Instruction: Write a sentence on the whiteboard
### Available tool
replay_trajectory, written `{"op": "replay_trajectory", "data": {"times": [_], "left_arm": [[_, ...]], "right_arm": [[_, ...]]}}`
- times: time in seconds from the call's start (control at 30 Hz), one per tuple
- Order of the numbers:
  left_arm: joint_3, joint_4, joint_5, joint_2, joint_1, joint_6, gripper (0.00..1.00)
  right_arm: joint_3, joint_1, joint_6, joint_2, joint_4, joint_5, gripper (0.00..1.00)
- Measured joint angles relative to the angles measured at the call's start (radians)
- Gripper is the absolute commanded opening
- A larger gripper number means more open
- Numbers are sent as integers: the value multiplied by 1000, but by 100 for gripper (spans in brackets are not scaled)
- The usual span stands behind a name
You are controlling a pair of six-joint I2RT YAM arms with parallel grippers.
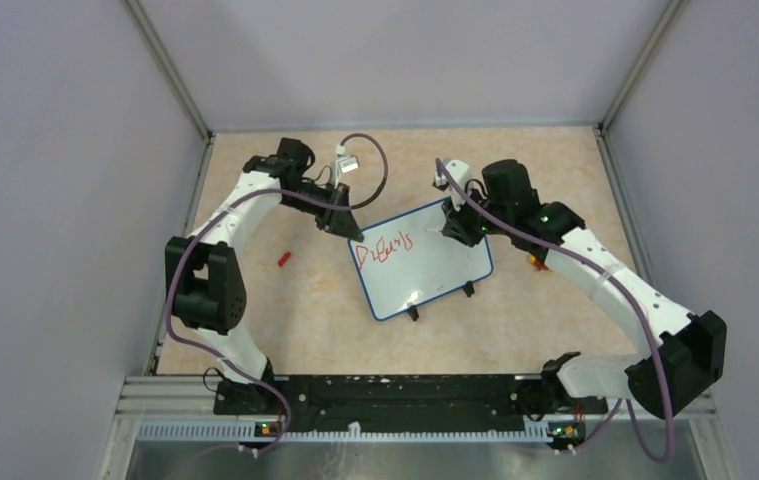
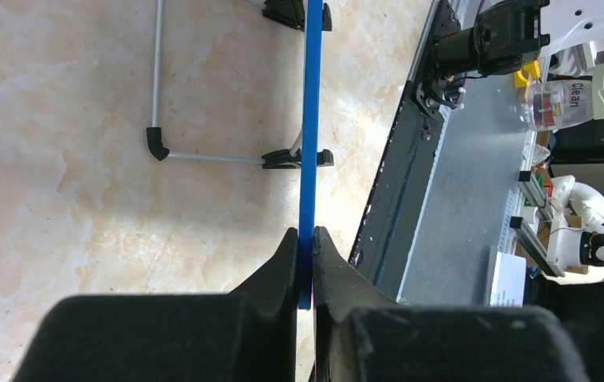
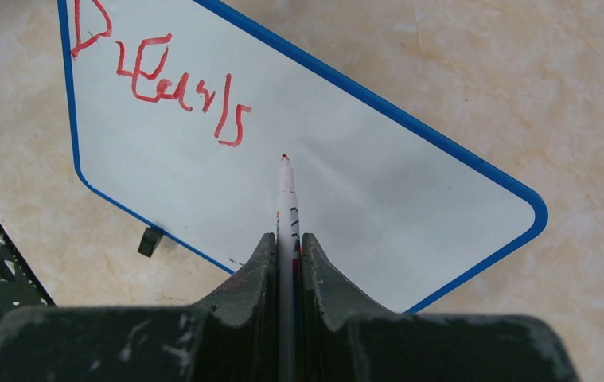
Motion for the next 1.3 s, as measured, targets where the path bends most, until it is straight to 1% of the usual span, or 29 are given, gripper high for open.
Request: {"op": "replay_trajectory", "data": {"times": [0.33, 0.6, 1.03, 1.3], "left_arm": [[5, -13, 2, 9, 0, 6, 0], [5, -14, 2, 8, 0, 7, 0], [5, -8, -11, 9, 0, 7, 0], [5, -6, -11, 9, 0, 7, 0]], "right_arm": [[0, 0, 0, 2, 30, 0, 0], [-1, 2, -2, 39, 50, 5, 0], [-84, 20, -10, 25, 70, 19, 0], [-82, 22, -8, 23, 68, 25, 0]]}}
